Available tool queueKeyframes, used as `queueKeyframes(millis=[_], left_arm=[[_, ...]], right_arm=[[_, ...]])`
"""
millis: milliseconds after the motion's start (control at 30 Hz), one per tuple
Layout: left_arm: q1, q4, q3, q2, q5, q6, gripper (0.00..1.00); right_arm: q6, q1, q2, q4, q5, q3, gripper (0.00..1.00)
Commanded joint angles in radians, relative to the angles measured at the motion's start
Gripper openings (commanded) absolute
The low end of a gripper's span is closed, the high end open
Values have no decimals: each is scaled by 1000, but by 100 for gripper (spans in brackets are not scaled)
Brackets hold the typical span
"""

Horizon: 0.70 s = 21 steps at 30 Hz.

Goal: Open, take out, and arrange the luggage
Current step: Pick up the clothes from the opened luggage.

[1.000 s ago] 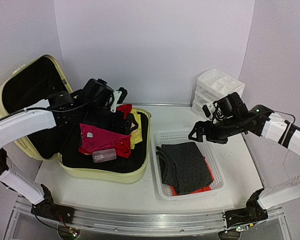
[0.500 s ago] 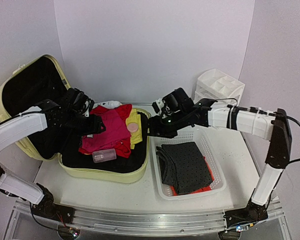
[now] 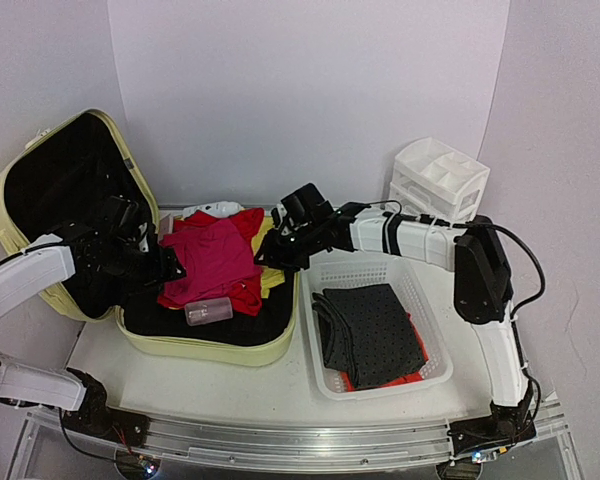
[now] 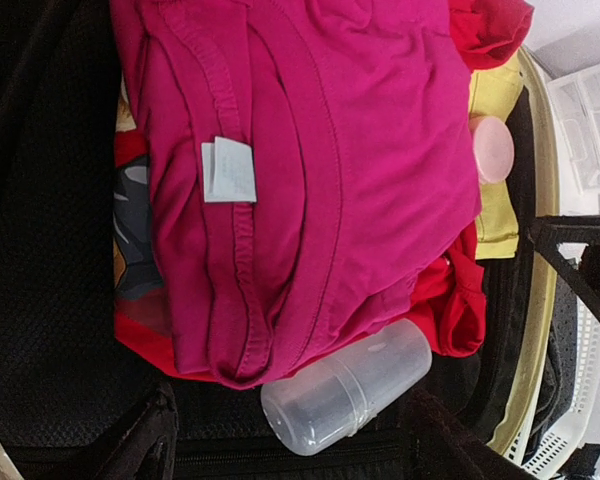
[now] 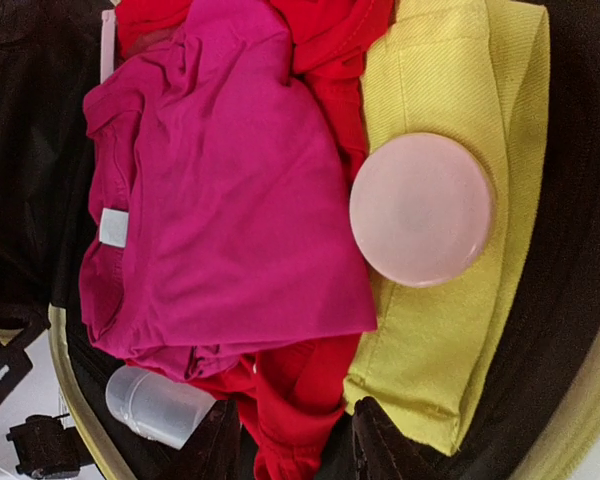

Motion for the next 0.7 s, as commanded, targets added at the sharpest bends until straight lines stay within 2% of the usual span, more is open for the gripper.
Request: queueKeyframes(millis=[0,267,367,500,567,667], left_arm=[[31,-10,-22,-10,63,-12,77],[81,41,-55,34,121,-14,75],[93,84,-75,49,163,-25,78],[96,132,-97,63,190,-41,81],[95,167,-108,69,207,-51,79],[96,210,-124,89,236,-67,74]], right_arm=[[38,2,72,38,-5,117,38],[71,1,221,21,31,254,35],[62,1,247,8,42,280,44],[38,1,249,-24,78,285,50],[25,1,236,-33,104,271,55],[13,1,228,-36,121,258,54]])
